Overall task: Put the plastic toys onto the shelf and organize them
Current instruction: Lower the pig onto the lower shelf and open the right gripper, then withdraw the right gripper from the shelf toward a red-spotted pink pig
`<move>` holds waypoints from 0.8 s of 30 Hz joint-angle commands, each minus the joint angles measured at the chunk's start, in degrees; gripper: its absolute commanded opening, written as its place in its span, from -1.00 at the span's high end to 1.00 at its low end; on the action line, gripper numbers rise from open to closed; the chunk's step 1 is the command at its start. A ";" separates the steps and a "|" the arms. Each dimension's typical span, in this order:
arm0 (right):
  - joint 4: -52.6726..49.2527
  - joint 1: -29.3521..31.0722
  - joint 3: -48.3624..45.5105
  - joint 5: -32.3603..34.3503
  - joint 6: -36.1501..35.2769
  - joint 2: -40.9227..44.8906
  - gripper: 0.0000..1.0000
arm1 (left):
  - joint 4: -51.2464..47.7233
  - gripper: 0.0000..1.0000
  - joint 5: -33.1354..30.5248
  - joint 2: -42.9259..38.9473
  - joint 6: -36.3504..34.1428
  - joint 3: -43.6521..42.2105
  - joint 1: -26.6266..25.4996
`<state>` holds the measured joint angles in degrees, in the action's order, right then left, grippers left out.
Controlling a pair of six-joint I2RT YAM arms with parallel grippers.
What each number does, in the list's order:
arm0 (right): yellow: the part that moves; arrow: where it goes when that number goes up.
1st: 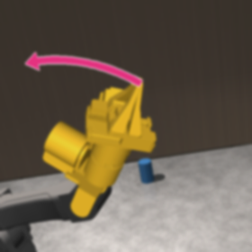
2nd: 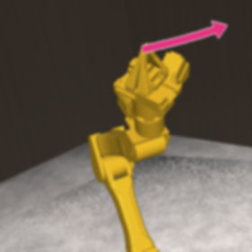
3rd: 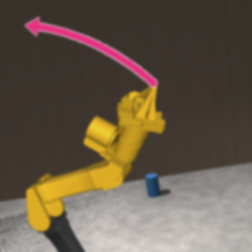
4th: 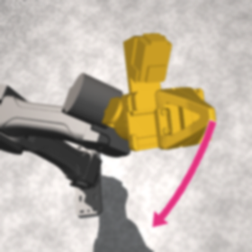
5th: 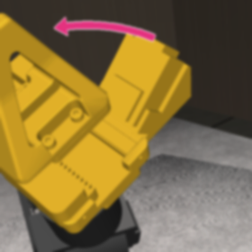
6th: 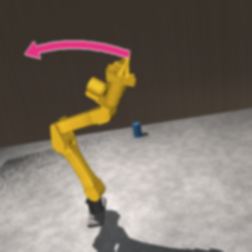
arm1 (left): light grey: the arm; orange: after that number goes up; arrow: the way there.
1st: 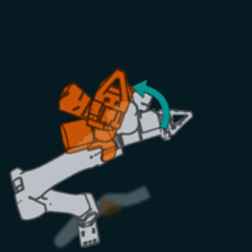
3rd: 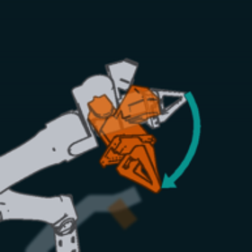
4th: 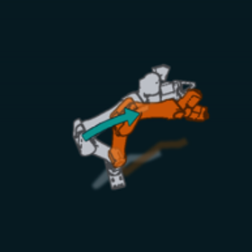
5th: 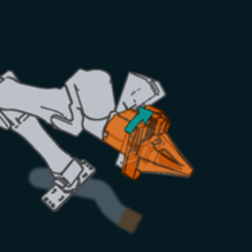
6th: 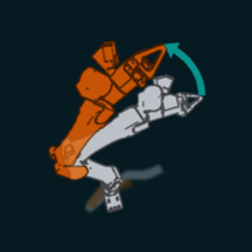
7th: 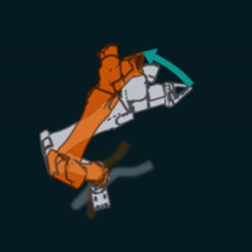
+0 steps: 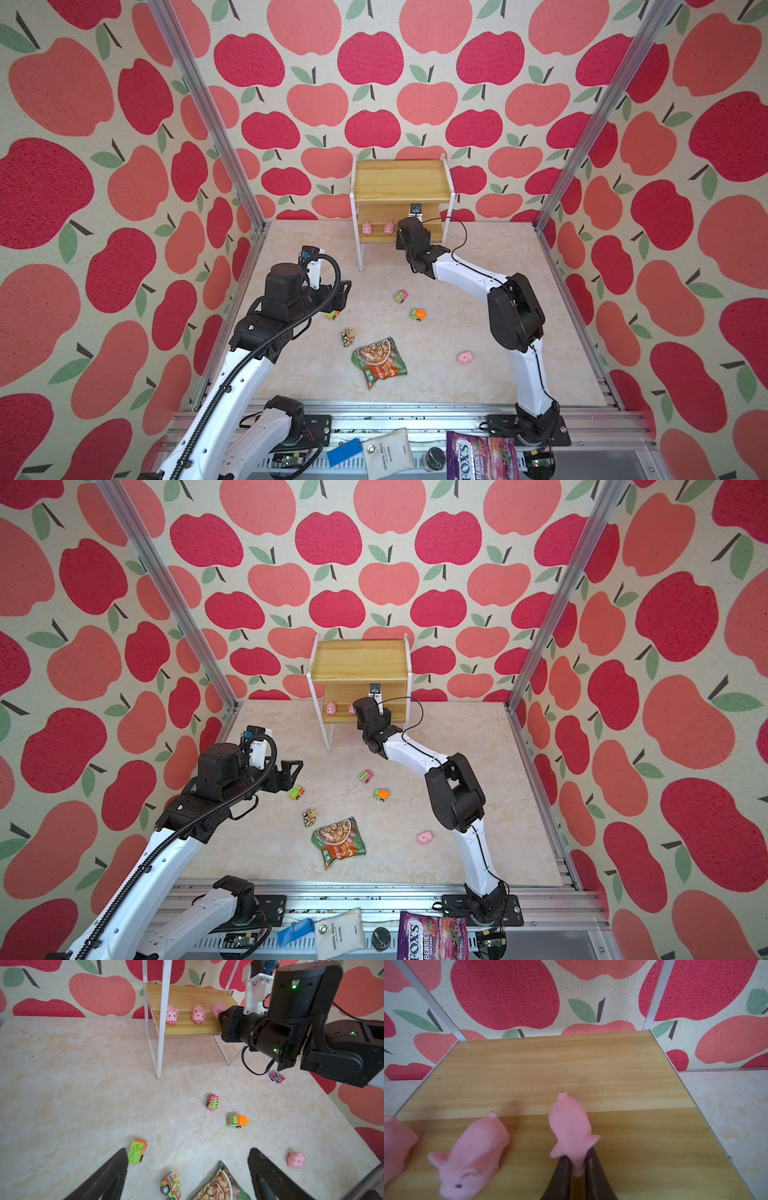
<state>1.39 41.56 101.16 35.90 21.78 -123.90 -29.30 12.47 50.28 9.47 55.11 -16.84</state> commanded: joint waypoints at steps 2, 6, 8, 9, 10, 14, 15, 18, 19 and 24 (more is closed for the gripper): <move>-3.78 -0.42 2.39 -1.49 -0.23 -1.63 0.46 | 0.47 -0.84 0.03 -0.16 -0.51 0.12 0.41; -3.56 0.00 0.76 -1.19 -0.79 0.34 0.17 | 0.40 -0.84 0.05 -0.03 -0.51 0.13 0.49; -2.83 0.31 -1.28 -1.07 -1.37 2.24 0.07 | 0.41 -0.84 0.18 -0.09 -0.51 0.15 0.53; -2.63 0.36 -2.33 -1.25 -1.58 2.88 0.02 | 0.47 -0.84 0.19 -0.01 -0.51 0.16 0.57; -2.62 0.49 -3.82 -1.36 -1.70 4.28 -0.02 | 0.43 -0.84 0.19 -0.04 -0.51 0.12 0.64; -2.31 0.88 -12.27 -2.91 -0.98 10.67 -0.22 | 0.43 -0.84 0.20 -0.08 -0.51 0.16 0.92; -2.33 1.10 -14.49 -3.59 -1.03 12.39 -0.27 | 0.42 -0.84 0.27 0.03 -0.51 0.11 0.93; -5.56 1.67 -21.20 -5.65 -0.72 18.31 -0.41 | 0.41 -0.84 0.34 0.32 -0.51 0.09 0.93; -7.76 1.68 -23.26 -6.06 -0.04 20.46 -0.44 | 0.31 -0.84 0.39 0.43 -0.43 0.16 0.93; -16.47 1.23 -34.95 -9.56 3.52 32.23 -0.56 | 0.26 -0.85 0.93 1.26 -0.42 0.15 0.93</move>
<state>-7.38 43.22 70.59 28.88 22.33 -96.92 -29.30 12.51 51.07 9.47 55.11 -16.19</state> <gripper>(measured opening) 0.772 0.922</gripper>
